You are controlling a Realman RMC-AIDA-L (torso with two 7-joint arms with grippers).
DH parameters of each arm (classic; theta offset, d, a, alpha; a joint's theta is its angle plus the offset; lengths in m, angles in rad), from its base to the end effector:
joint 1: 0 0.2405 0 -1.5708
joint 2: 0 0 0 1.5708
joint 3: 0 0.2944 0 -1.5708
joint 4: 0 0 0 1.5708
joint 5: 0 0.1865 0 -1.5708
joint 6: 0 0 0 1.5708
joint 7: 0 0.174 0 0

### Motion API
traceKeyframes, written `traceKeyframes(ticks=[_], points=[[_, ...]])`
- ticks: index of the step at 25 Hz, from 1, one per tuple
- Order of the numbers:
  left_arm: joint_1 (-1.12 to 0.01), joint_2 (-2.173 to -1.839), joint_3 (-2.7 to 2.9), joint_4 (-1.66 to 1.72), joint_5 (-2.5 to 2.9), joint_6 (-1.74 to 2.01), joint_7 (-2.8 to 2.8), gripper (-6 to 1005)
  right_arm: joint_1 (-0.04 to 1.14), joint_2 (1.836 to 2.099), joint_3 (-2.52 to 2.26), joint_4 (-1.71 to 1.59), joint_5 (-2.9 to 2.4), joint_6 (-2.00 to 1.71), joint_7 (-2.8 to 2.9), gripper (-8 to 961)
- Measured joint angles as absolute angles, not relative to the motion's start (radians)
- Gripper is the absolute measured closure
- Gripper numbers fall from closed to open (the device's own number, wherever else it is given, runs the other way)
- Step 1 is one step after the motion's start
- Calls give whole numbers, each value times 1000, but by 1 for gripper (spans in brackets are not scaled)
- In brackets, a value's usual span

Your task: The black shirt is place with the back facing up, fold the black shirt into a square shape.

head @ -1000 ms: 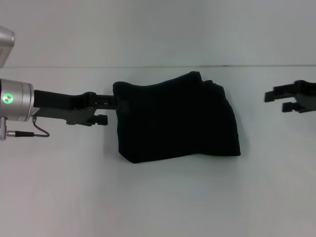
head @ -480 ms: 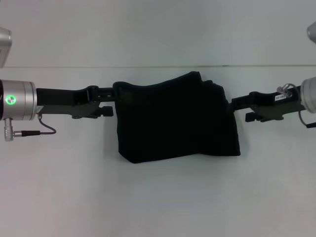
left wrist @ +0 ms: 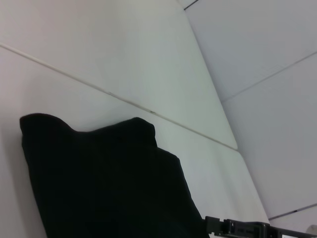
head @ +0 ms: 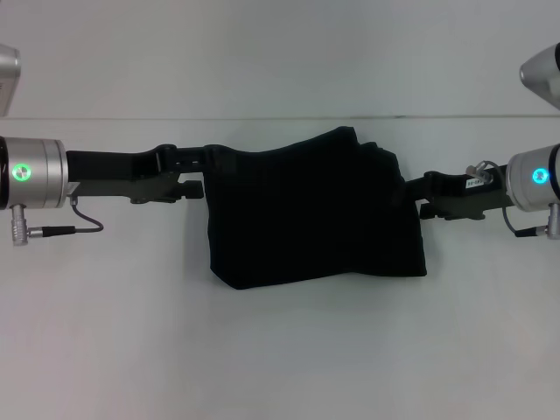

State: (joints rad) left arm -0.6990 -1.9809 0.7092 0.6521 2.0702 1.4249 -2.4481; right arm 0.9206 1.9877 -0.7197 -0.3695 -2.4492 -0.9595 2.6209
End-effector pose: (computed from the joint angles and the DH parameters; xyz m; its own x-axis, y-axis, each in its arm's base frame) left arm -0.2443 0.4088 -0.0104 0.1583 0.8815 0.4448 0.9526 -0.2549 0.1660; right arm 0.2631 0.4602 -0.0569 0.1326 -0.8974 -0.4208 -0.9791 -0.0525 -0.1966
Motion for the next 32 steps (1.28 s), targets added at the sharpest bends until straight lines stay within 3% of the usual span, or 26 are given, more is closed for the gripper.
traceKeyframes(ticks=[1,7,26,32], points=[[-698,-1981,709,652,2069,1422,-2448,68,923,1990,-720,-367,-2449,-954,2621,212],[-693,-1981,709,649,2062,1410,-2446,67,935,1993,-721,-338,-2449,-930,2622,424],[-699,-1980,684,652,2058,1403,-2434,67,938,1996,-732,-344,-2452,-939,2614,538],[-701,-1980,684,652,2058,1393,-2433,68,938,1991,-734,-345,-2453,-951,2617,790]])
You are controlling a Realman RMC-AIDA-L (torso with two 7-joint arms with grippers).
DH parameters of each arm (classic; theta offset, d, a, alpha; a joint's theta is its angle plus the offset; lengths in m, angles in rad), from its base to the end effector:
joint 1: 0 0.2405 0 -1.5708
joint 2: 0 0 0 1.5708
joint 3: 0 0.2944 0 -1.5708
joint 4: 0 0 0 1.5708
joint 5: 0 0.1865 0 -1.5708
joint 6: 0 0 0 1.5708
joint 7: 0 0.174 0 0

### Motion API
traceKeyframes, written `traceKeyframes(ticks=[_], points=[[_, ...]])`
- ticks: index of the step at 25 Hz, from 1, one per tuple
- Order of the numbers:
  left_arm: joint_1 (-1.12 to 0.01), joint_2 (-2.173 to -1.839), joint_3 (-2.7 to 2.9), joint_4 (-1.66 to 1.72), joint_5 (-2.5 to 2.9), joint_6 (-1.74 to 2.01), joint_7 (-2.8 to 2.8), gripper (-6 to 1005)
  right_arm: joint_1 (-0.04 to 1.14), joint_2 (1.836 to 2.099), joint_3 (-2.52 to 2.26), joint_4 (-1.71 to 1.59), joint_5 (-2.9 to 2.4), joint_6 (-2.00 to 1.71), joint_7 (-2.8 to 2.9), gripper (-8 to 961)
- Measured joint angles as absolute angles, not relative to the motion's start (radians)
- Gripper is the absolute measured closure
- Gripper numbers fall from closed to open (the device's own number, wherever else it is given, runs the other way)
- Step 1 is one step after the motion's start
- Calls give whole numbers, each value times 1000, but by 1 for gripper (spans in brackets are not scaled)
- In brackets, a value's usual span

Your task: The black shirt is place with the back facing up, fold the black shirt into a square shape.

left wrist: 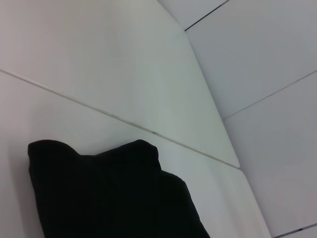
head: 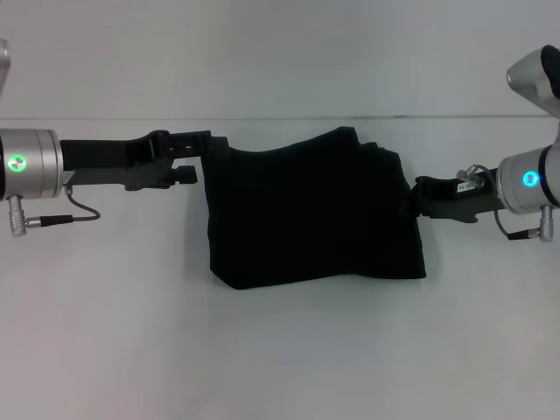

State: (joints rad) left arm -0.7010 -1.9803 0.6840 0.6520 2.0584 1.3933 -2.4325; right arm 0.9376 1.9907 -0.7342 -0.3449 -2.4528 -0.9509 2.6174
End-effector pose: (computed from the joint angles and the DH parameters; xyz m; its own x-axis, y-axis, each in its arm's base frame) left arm -0.2451 0.4166 -0.0042 0.1493 0.8575 0.4924 0.9532 -0.2572 0.1588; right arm 0.2589 0.4592 -0.0638 0.1475 -0.9053 -0.3984 -0.9761 -0.0682 -0.2063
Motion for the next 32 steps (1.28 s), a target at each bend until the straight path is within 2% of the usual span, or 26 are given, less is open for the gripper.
traceKeyframes(ticks=[4,14,24,28,32], points=[[-700,-1981,684,650,2058,1391,-2425,68,937,1989,-735,-346,-2453,-960,2620,912],[-688,-1982,654,649,2059,1401,-2422,69,925,1976,-732,-538,-2451,-1135,2685,895],[-680,-1987,633,649,2042,1405,-2408,67,937,1970,-753,-508,-2457,-1123,2691,878],[-679,-1986,633,651,2039,1405,-2407,67,935,1976,-758,-517,-2455,-1096,2656,871],[-679,-1986,632,651,2037,1403,-2407,67,947,1997,-762,-529,-2454,-1074,2535,865]])
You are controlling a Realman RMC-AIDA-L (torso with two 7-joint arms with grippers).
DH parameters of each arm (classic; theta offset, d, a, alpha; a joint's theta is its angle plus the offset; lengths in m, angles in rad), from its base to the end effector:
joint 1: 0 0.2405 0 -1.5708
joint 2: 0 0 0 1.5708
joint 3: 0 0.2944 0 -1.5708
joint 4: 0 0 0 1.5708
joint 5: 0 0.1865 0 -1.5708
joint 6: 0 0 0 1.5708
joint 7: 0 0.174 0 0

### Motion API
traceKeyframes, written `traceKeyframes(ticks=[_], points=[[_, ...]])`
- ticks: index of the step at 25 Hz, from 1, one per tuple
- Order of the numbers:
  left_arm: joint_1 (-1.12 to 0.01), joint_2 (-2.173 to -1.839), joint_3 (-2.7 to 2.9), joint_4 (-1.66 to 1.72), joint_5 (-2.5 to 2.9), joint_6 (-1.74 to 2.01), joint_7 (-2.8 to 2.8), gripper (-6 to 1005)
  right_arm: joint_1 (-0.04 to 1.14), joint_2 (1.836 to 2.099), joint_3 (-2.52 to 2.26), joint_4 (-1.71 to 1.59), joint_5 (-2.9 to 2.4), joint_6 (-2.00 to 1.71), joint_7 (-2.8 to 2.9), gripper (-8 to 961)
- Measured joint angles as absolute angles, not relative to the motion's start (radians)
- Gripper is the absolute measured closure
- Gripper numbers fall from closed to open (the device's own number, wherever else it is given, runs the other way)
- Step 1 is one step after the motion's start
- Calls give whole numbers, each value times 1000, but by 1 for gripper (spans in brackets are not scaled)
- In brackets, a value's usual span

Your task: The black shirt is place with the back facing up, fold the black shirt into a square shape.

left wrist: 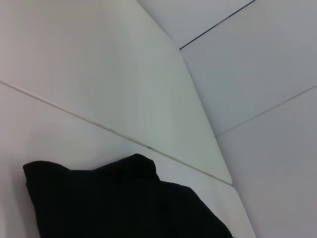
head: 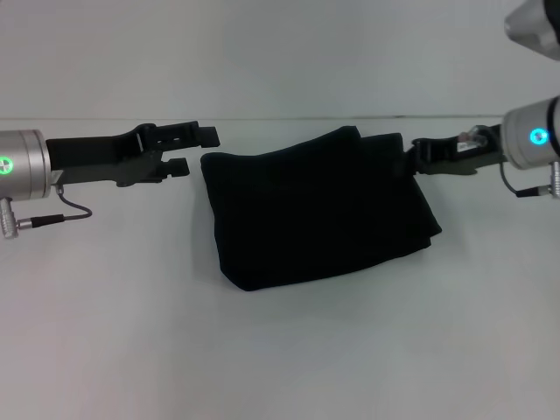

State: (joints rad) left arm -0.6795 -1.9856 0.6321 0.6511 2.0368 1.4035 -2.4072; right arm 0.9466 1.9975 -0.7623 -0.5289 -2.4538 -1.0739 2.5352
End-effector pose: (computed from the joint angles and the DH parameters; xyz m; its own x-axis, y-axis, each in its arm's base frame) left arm -0.2506 0.4140 0.0022 0.1139 0.8379 0.5338 0.9488 -0.2511 0.1916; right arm 0.2258 0.4738 -0.0410 0.3527 -0.8561 -0.3778 -0.9288 -0.2711 -0.2527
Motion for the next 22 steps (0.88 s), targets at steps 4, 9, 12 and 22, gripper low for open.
traceKeyframes(ticks=[4,9,12,22], points=[[-679,-1984,632,650,2024,1400,-2407,67,958,2022,-831,-601,-2458,-1077,2490,858],[-675,-1981,632,648,2008,1395,-2407,68,953,2034,-978,-757,-2462,-1127,2495,850],[-675,-1981,632,648,1997,1394,-2407,68,950,2034,-1000,-833,-2496,-1158,2495,844],[-680,-1979,632,650,1980,1389,-2407,68,948,2043,-1059,-968,-2661,-1117,2478,828]])
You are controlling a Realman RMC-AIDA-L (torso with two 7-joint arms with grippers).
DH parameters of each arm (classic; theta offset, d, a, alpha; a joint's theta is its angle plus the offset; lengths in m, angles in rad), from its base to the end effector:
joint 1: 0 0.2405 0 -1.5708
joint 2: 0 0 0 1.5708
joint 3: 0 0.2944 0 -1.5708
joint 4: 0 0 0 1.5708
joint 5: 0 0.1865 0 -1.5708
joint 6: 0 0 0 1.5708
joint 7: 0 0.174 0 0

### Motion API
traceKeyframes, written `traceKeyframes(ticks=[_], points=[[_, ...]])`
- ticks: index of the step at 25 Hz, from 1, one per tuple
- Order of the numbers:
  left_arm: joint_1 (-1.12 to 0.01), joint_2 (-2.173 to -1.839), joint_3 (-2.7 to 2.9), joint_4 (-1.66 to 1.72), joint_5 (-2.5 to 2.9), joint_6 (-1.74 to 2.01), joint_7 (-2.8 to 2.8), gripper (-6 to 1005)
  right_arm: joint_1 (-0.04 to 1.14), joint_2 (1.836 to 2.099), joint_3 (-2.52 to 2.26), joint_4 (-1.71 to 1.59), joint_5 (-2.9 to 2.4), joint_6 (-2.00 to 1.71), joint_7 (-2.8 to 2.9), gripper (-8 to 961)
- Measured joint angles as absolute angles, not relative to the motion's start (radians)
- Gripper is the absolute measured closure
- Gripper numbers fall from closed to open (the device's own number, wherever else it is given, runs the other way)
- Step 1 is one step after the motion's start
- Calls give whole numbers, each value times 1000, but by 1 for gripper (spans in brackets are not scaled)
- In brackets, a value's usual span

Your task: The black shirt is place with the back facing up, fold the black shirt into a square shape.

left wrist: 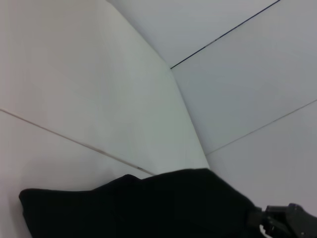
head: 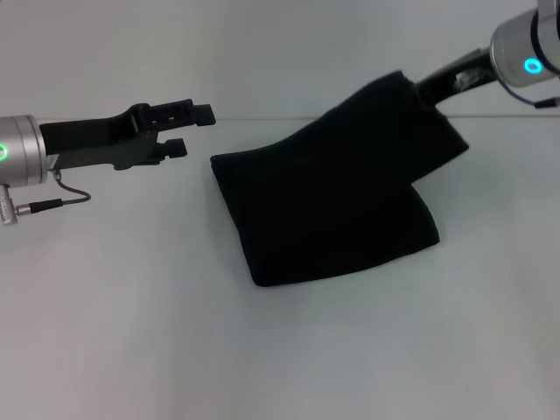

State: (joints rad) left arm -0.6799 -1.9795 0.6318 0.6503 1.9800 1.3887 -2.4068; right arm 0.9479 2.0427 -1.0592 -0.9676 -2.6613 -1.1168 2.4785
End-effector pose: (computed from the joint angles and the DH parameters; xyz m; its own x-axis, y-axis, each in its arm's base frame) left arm -0.2455 0.4205 0.0107 0.0921 0.8141 0.5734 0.9409 -0.2597 0.2175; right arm 0.1647 0.4958 -0.0091 0.8182 -0.5578 -0.1391 -0.5118 -0.5966 -0.6182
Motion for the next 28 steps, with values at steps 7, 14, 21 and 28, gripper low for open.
traceKeyframes(ticks=[7,14,21,28], points=[[-677,-1981,618,648,1973,1387,-2407,68,952,2054,-1115,-943,-2666,-1031,2448,816],[-669,-1980,608,644,1968,1387,-2407,69,950,2062,-1126,-791,-2675,-973,2443,804],[-675,-1981,607,644,1968,1387,-2407,69,944,2070,-1127,-693,-2738,-891,2440,792],[-679,-1983,607,644,1965,1387,-2407,67,948,2072,-1126,-661,-2762,-863,2446,780]])
